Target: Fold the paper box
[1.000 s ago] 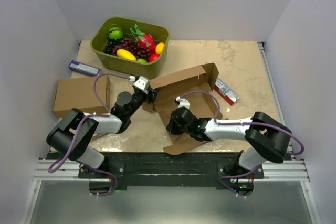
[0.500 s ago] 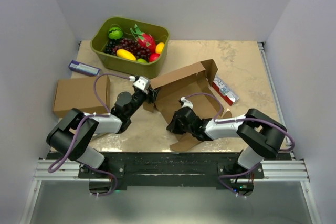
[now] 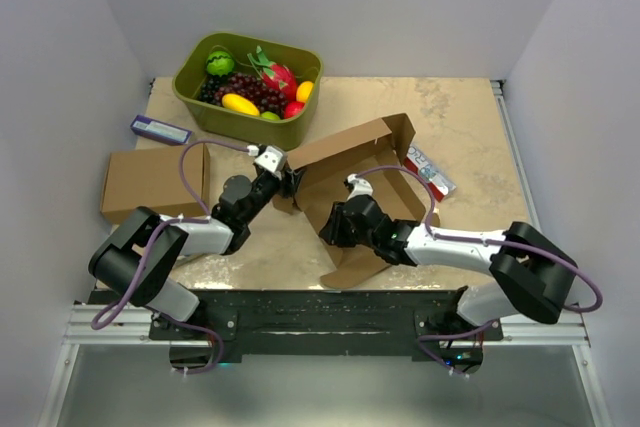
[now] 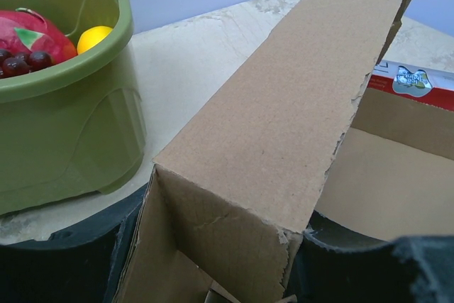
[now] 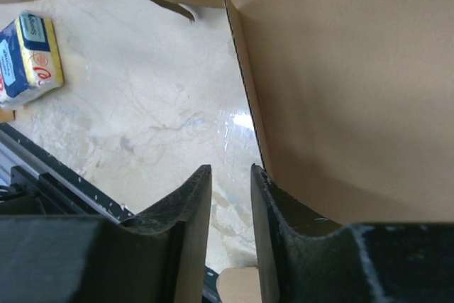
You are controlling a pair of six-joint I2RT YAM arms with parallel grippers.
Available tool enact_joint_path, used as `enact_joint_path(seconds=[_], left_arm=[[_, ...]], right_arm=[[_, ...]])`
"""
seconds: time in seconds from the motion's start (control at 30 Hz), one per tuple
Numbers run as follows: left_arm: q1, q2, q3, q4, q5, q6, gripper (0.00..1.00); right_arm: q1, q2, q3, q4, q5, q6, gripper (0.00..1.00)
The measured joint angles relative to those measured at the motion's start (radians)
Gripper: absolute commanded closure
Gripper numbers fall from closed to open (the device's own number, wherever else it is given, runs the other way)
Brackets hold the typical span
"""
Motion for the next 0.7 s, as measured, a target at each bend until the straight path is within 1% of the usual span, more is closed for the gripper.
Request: enact_joint_path(seconds=[0.1,0.13,0.17,0.27,0.43,0.7], left_arm=[[0.0,0.0,0.0,0.0,0.0,0.002,0.73],[0.0,0.0,0.0,0.0,0.0,0.002,0.73],[0.0,0.0,0.0,0.0,0.0,0.002,0.73],[0.0,0.0,0.0,0.0,0.0,0.002,0.73],[0.0,0.0,0.0,0.0,0.0,0.002,0.73],[-0.001,0.0,0.0,0.001,0.0,0.001,0.74]], right_arm=[[-0.003,0.024,0.009,-0.004,0.007,-0.013,0.78],[-0.003,0.04,0.009,-0.002,0.008,-0.013,0.82],[-0.003,0.058,0.009,-0.002,0.008,-0.012,0.88],[-0.002,0.095,0.008,0.0,0.009,-0.002,0.95],[-0.018,0.1,-0.025,0.037,0.008,0.034,0.97],[-0.087,0.103,-0.143,0.223,-0.08,0.108,0.98]])
